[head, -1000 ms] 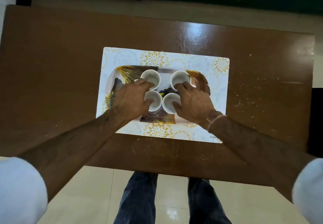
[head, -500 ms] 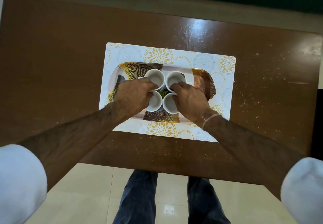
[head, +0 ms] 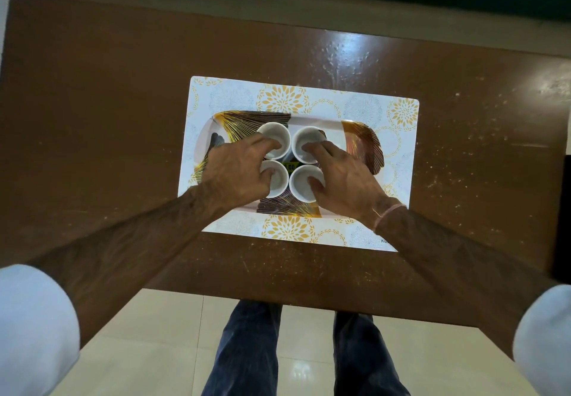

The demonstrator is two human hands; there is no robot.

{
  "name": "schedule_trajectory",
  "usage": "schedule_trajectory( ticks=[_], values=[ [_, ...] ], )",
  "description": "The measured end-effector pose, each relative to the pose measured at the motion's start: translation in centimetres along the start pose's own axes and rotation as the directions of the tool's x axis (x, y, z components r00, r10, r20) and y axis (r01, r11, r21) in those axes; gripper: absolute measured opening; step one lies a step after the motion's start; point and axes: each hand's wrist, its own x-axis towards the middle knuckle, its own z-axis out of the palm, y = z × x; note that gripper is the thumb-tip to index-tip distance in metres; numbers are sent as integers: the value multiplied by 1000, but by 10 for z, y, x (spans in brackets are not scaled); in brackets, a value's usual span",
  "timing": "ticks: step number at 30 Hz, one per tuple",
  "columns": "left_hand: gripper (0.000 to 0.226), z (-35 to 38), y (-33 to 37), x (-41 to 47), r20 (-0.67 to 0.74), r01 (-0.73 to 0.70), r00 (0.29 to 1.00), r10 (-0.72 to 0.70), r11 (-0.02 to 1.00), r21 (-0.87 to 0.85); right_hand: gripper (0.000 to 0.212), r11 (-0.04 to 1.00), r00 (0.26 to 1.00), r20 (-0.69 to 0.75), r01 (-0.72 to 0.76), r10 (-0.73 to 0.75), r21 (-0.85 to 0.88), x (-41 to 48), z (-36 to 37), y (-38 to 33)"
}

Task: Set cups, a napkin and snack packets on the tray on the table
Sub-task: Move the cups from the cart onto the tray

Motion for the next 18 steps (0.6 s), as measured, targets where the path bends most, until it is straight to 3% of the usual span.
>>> schedule_trajectory(
  ticks=[5, 7, 9, 14, 18],
  values=[
    [54, -5, 6, -3, -96, -59, 994, 53, 996, -69, 63, 999, 991, -132, 23, -30, -49, -24, -3, 0],
    [45, -6, 11, 0, -137, -96, 987, 81, 990, -102, 60, 995, 980, -196, 29, -47, -92, -36, 1, 3],
    [32, -6, 16, 6, -151, -143, 981, 124, 982, -120, 56, 984, 983, -164, 59, -88, -169, -46, 10, 5],
    [28, -7, 27, 25, 14, -202, 979, 203, 978, -54, 21, 957, 976, -149, 114, -158, -269, -45, 29, 5],
    [27, -8, 29, 33, 80, -184, 980, 184, 983, -16, 17, 975, 980, -176, 52, -92, -217, -39, 30, -2]
  ],
)
